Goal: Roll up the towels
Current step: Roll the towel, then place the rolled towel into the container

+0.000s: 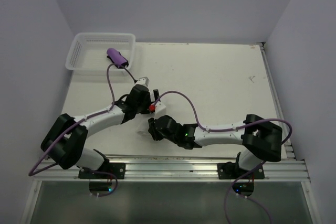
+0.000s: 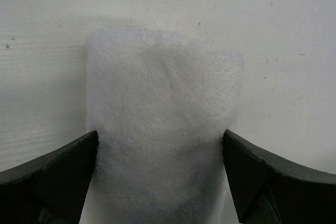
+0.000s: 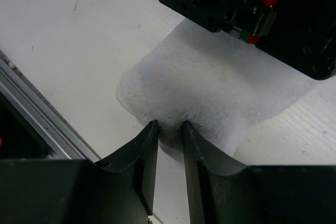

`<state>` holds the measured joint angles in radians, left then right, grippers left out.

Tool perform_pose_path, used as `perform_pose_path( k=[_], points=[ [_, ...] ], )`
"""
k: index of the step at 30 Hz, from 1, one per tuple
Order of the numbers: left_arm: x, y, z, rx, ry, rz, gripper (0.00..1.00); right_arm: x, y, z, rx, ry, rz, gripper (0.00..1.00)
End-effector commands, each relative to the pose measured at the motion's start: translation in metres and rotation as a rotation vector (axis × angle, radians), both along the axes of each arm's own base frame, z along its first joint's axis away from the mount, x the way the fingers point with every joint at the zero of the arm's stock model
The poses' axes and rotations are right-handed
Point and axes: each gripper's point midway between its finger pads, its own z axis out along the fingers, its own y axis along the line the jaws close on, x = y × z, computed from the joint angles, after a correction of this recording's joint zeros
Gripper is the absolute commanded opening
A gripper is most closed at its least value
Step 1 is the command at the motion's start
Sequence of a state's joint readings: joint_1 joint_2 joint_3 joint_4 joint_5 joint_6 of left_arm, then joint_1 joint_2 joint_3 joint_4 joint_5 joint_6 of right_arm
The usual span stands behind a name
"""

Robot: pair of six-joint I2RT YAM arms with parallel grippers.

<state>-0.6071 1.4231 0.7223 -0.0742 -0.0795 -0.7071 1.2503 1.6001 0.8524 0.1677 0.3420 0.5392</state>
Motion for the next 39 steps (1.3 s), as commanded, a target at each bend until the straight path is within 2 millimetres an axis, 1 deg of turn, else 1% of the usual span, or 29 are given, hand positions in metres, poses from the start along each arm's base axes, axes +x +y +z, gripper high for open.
perform_pose_path(
  k=[1,5,6,11,15,19,21,24,25,26,27,28,29,30,31,32,33,34,36,38,39],
  points=[
    [-0.015,0.007,-0.021,0.095,0.046,-0.039,1.0,0.009,0.002,-0.001,-0.007,-0.036,-0.041,0.28],
    [-0.027,0.007,-0.034,0.1,0.064,-0.077,1.0,0.011,0.0,-0.001,-0.01,-0.045,-0.053,0.28],
    [-0.028,0.007,-0.038,0.121,0.065,-0.084,1.0,0.012,0.0,-0.001,-0.014,-0.049,-0.056,0.28],
    [-0.029,0.005,-0.048,0.202,0.067,-0.113,0.98,0.014,0.0,0.001,-0.019,-0.055,-0.062,0.27],
    [-0.033,0.009,-0.057,0.292,0.063,-0.127,0.93,0.015,-0.003,0.003,-0.021,-0.065,-0.068,0.27],
    [-0.04,0.016,-0.068,0.328,0.077,-0.136,0.87,0.016,-0.006,0.004,-0.022,-0.073,-0.076,0.28],
    [-0.042,0.018,-0.072,0.336,0.079,-0.139,0.81,0.016,-0.006,0.006,-0.019,-0.075,-0.073,0.28],
    [-0.045,0.023,-0.078,0.354,0.088,-0.139,0.74,0.015,-0.007,0.01,-0.017,-0.079,-0.066,0.34],
    [-0.046,0.025,-0.079,0.361,0.088,-0.139,0.71,0.014,-0.01,0.01,-0.021,-0.083,-0.066,0.39],
    [-0.047,0.025,-0.08,0.362,0.088,-0.138,0.65,0.014,-0.011,0.012,-0.023,-0.087,-0.064,0.43],
    [-0.047,0.026,-0.08,0.362,0.089,-0.137,0.62,0.013,-0.014,0.02,-0.01,-0.097,-0.06,0.47],
    [-0.047,0.027,-0.08,0.362,0.086,-0.139,0.61,0.011,-0.019,0.02,-0.035,-0.107,-0.053,0.53],
    [-0.047,0.026,-0.079,0.36,0.084,-0.139,0.56,0.009,-0.022,0.024,-0.04,-0.118,-0.052,0.54],
    [-0.046,0.026,-0.079,0.359,0.081,-0.14,0.54,0.008,-0.025,0.033,-0.03,-0.131,-0.048,0.55],
    [-0.045,0.024,-0.077,0.355,0.077,-0.144,0.53,0.003,-0.031,0.032,-0.052,-0.136,-0.026,0.57],
    [-0.044,0.024,-0.077,0.358,0.078,-0.142,0.49,0.0,-0.034,0.033,-0.058,-0.138,-0.013,0.58],
    [-0.043,0.023,-0.076,0.357,0.076,-0.142,0.48,-0.004,-0.039,0.039,-0.052,-0.136,0.004,0.59],
    [-0.041,0.022,-0.074,0.355,0.073,-0.144,0.48,-0.009,-0.043,0.036,-0.063,-0.126,0.025,0.61],
    [-0.037,0.021,-0.071,0.348,0.072,-0.139,0.47,-0.016,-0.052,0.036,-0.063,-0.114,0.049,0.62],
    [-0.032,0.02,-0.064,0.335,0.059,-0.138,0.45,-0.02,-0.063,0.044,-0.032,-0.115,0.045,0.63],
    [-0.029,0.021,-0.062,0.322,0.061,-0.134,0.43,-0.023,-0.074,0.038,-0.069,-0.103,0.043,0.63]
  ],
)
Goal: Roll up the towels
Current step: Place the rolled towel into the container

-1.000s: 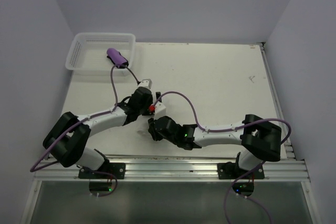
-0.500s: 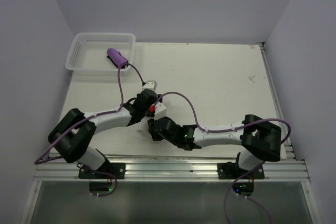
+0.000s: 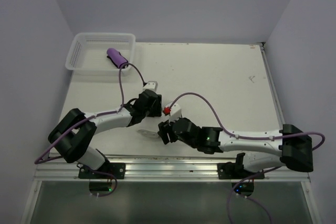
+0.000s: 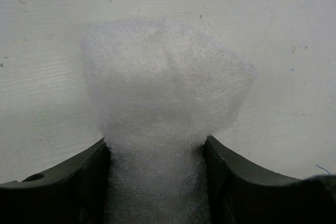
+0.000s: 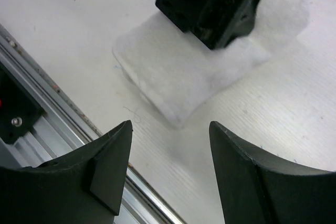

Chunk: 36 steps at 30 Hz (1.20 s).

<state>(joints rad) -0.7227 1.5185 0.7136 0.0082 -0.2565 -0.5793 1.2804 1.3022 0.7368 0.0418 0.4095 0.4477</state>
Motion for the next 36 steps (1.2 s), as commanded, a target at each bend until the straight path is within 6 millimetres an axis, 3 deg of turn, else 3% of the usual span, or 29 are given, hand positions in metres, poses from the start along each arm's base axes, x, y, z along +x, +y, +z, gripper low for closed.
perform_pose_path(
  k=[1,4,9,19,27,36],
  points=[
    [-0.026,0.028,-0.032,0.118,0.147,-0.039,0.42,-0.01,-0.03,0.001,-0.047,-0.003,0.012,0.64],
    [-0.018,0.033,-0.022,0.061,0.142,-0.031,0.37,-0.007,-0.051,0.0,-0.083,-0.022,-0.031,0.67],
    [-0.001,0.048,-0.005,0.019,0.122,0.0,0.25,0.0,-0.068,0.003,-0.087,-0.043,-0.103,0.7],
    [0.023,0.062,0.036,-0.011,0.067,0.048,0.16,0.011,-0.075,-0.011,-0.027,0.012,-0.187,0.72],
    [0.062,0.096,0.074,-0.09,0.022,0.149,0.06,0.028,-0.087,-0.022,0.002,0.079,-0.233,0.72],
    [0.101,0.133,0.12,-0.178,-0.04,0.224,0.05,0.046,-0.102,-0.031,0.014,0.129,-0.27,0.72]
  ],
)
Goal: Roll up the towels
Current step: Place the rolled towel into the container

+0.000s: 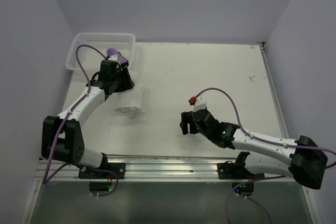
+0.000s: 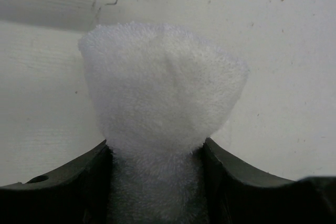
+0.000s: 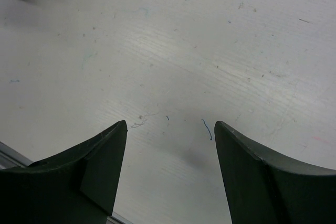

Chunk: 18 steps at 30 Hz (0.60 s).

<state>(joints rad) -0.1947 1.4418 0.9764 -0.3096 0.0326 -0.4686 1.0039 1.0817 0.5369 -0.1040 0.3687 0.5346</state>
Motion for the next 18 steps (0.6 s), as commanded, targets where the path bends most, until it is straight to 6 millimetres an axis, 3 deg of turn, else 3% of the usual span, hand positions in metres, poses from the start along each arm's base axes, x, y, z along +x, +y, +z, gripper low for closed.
perform_pose_path(
  k=[1,5,7,8,18],
  points=[
    [0.025,0.009,0.045,-0.056,-0.101,-0.003,0.04,0.004,0.009,0.007,0.062,0.007,0.02,0.72],
    [0.039,0.039,0.062,-0.09,-0.127,0.057,0.04,0.011,0.009,0.006,0.06,0.015,0.019,0.72],
    [0.044,0.043,0.073,-0.127,-0.143,0.059,0.04,0.014,0.011,0.007,0.062,0.02,0.026,0.72],
    [0.049,0.062,0.082,-0.141,-0.165,0.093,0.04,0.015,0.011,0.008,0.063,0.022,0.024,0.72],
    [0.085,0.155,0.158,-0.208,-0.334,0.289,0.05,0.029,0.018,0.006,0.061,0.06,0.051,0.72]
  ],
)
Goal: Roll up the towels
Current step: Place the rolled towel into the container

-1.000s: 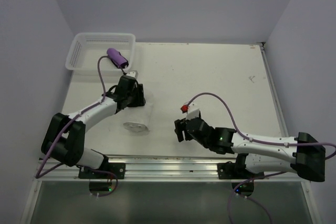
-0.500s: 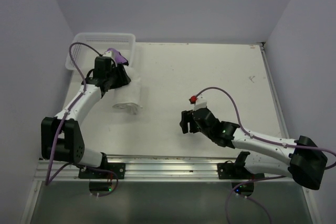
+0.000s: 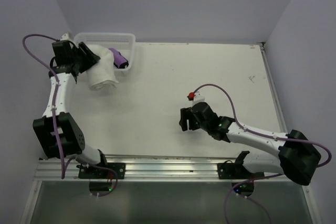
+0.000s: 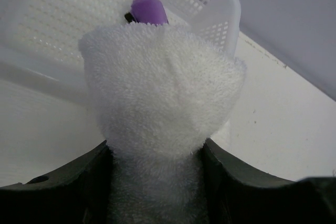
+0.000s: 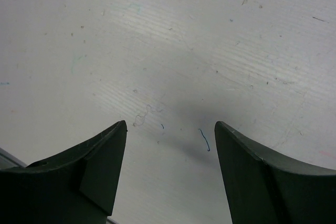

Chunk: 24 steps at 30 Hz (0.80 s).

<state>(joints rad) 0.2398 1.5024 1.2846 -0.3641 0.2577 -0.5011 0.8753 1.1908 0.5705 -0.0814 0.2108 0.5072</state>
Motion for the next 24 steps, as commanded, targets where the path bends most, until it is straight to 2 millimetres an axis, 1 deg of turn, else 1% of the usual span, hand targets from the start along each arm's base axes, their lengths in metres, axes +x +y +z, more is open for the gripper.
perform_pose_path(
  k=[1,3,4,5,6,7,8,9,10,11,12,13,14,15,16,17,18,19,20,21,22,23,24],
  points=[
    [0.023,0.028,0.061,-0.026,-0.157,0.046,0.05,0.013,0.019,0.024,0.062,-0.038,0.041,0.72],
    [0.031,0.045,0.075,-0.029,-0.188,0.085,0.05,0.015,0.019,0.023,0.06,-0.03,0.042,0.72],
    [0.032,0.058,0.078,-0.027,-0.197,0.113,0.05,0.016,0.019,0.022,0.06,-0.028,0.044,0.72],
    [0.036,0.065,0.087,-0.024,-0.216,0.127,0.05,0.016,0.019,0.021,0.061,-0.022,0.045,0.72],
    [0.041,0.072,0.083,-0.029,-0.208,0.142,0.05,0.018,0.018,0.019,0.062,-0.015,0.039,0.72],
    [0.043,0.079,0.084,-0.025,-0.21,0.158,0.05,0.019,0.018,0.018,0.065,-0.007,0.041,0.72],
    [0.046,0.089,0.089,-0.015,-0.222,0.181,0.05,0.02,0.018,0.017,0.067,-0.001,0.042,0.72],
    [0.052,0.098,0.082,-0.008,-0.213,0.211,0.05,0.024,0.017,0.014,0.067,0.007,0.033,0.72],
    [0.056,0.103,0.082,-0.002,-0.215,0.224,0.05,0.024,0.018,0.013,0.07,0.016,0.041,0.72],
    [0.06,0.108,0.086,0.003,-0.225,0.236,0.05,0.025,0.018,0.011,0.071,0.022,0.04,0.72],
    [0.07,0.114,0.076,0.0,-0.215,0.246,0.05,0.028,0.018,0.012,0.076,0.022,0.035,0.72],
    [0.075,0.117,0.073,-0.001,-0.212,0.25,0.05,0.029,0.017,0.007,0.068,0.033,0.035,0.72],
    [0.081,0.12,0.08,-0.001,-0.228,0.251,0.05,0.029,0.018,0.005,0.07,0.041,0.039,0.72],
    [0.091,0.122,0.065,-0.017,-0.206,0.25,0.05,0.032,0.018,0.004,0.069,0.042,0.036,0.72],
    [0.096,0.124,0.062,-0.021,-0.206,0.252,0.04,0.033,0.019,0.0,0.063,0.051,0.039,0.72],
    [0.101,0.126,0.064,-0.023,-0.214,0.254,0.04,0.033,0.019,-0.002,0.058,0.057,0.039,0.72],
    [0.109,0.13,0.051,-0.035,-0.196,0.26,0.04,0.036,0.018,-0.003,0.056,0.059,0.035,0.72],
    [0.112,0.132,0.048,-0.033,-0.192,0.264,0.04,0.037,0.018,-0.003,0.055,0.06,0.034,0.72],
    [0.117,0.136,0.049,-0.031,-0.201,0.274,0.04,0.038,0.018,-0.009,0.044,0.073,0.032,0.72],
    [0.122,0.139,0.036,-0.037,-0.18,0.282,0.04,0.041,0.018,-0.008,0.047,0.074,0.028,0.72],
    [0.125,0.142,0.032,-0.036,-0.175,0.289,0.04,0.041,0.018,-0.01,0.043,0.081,0.029,0.72],
    [0.128,0.144,0.033,-0.034,-0.179,0.294,0.04,0.045,0.02,-0.012,0.051,0.077,0.026,0.72],
    [0.131,0.147,0.023,-0.036,-0.163,0.309,0.04,0.048,0.02,-0.012,0.054,0.082,0.024,0.72]
  ],
)
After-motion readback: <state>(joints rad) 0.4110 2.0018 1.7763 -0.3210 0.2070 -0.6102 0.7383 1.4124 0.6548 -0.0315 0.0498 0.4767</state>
